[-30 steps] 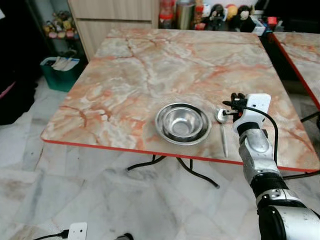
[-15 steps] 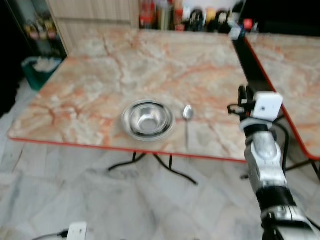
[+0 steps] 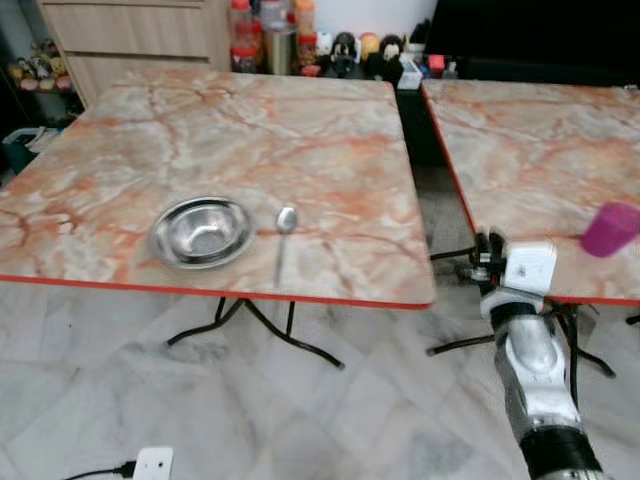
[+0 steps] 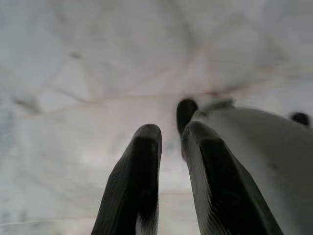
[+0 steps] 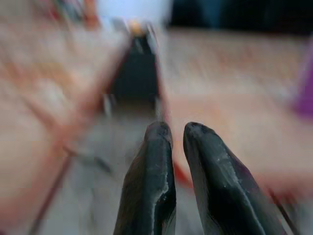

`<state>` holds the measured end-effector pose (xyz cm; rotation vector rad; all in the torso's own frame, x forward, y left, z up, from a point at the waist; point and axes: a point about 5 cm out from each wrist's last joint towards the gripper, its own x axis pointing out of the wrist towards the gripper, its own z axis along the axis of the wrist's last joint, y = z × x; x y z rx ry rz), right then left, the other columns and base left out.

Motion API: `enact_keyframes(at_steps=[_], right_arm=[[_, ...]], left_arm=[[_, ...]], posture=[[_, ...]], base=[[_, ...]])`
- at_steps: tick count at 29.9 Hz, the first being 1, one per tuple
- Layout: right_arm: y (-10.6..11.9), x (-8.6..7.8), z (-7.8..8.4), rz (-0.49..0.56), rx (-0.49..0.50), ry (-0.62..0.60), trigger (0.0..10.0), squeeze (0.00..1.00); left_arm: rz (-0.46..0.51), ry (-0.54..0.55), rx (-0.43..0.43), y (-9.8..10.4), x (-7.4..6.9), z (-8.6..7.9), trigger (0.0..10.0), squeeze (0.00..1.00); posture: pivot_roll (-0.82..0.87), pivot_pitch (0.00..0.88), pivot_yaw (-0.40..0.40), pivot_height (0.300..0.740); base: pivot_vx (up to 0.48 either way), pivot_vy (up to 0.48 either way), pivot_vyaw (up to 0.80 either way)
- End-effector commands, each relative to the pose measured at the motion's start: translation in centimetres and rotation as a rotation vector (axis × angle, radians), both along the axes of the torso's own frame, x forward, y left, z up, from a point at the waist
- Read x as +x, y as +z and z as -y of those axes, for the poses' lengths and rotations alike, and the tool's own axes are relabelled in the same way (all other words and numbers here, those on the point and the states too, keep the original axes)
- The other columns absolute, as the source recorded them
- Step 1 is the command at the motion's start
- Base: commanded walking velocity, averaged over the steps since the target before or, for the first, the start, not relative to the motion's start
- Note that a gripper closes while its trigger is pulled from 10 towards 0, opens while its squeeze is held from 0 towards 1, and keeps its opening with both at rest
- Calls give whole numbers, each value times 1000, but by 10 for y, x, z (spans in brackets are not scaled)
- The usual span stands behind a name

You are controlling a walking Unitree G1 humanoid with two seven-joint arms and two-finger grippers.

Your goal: Setting the table

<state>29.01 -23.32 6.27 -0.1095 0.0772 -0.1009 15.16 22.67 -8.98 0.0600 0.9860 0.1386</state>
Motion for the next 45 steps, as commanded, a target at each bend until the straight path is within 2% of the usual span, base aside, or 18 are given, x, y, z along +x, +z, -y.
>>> enact_keyframes(at_steps=[1, 6, 10, 12, 20, 23, 26, 29, 36, 42, 45], right_arm=[[-2, 2, -1, -20, 10, -4, 10000, 0], [-35, -11, 6, -182, 38, -49, 10000, 0], [-47, -15, 9, -251, 69, -74, 10000, 0], [-58, -17, 8, -319, 125, -84, 10000, 0], [-88, -36, 7, -562, 117, -125, 10000, 0], [-90, -37, 7, -576, 114, -125, 10000, 0], [-109, -57, -1, -696, 177, -129, 10000, 0], [-117, -66, -4, -756, 193, -126, 10000, 0], [-124, -73, -14, -797, 235, -120, 10000, 0], [-126, -74, -20, -821, 223, -95, 10000, 0], [-129, -77, -27, -853, 191, -45, 10000, 0]], left_arm=[[-25, -1, 5, -2, -6, -3, 10000, 0], [-24, -1, 6, -2, -6, -3, 10000, 0], [-21, 2, 6, -1, -5, -3, 10000, 0], [-18, 6, 6, -1, -4, -3, 10000, 0], [-15, 14, 5, -1, -3, -3, 10000, 0], [-15, 15, 5, -1, -3, -3, 10000, 0], [-15, 20, 9, 0, -2, -4, 10000, 0], [-27, 19, 17, -1, -3, -4, 10000, 0], [-13, 45, -5, -1, -3, -4, 10000, 0], [-16, 50, -8, -1, -4, -3, 10000, 0], [-21, 48, -10, -2, -5, -2, 10000, 0]], posture=[[1, 63, -26, 736], [-3, 73, -25, 736], [-4, 89, -25, 736], [-8, 96, -22, 736], [-2, 108, -21, 736], [-2, 108, -21, 736], [-2, 116, -18, 736], [-3, 121, -17, 736], [1, 130, -17, 736], [4, 131, -22, 736], [4, 130, -25, 736]], base=[[0, -394, 0], [0, -392, 0], [0, -368, 0], [0, -356, 0], [0, -179, 0], [0, 0, 0], [0, 0, 0], [0, 0, 0], [0, 0, 0], [160, 0, 0], [387, 0, 0]])
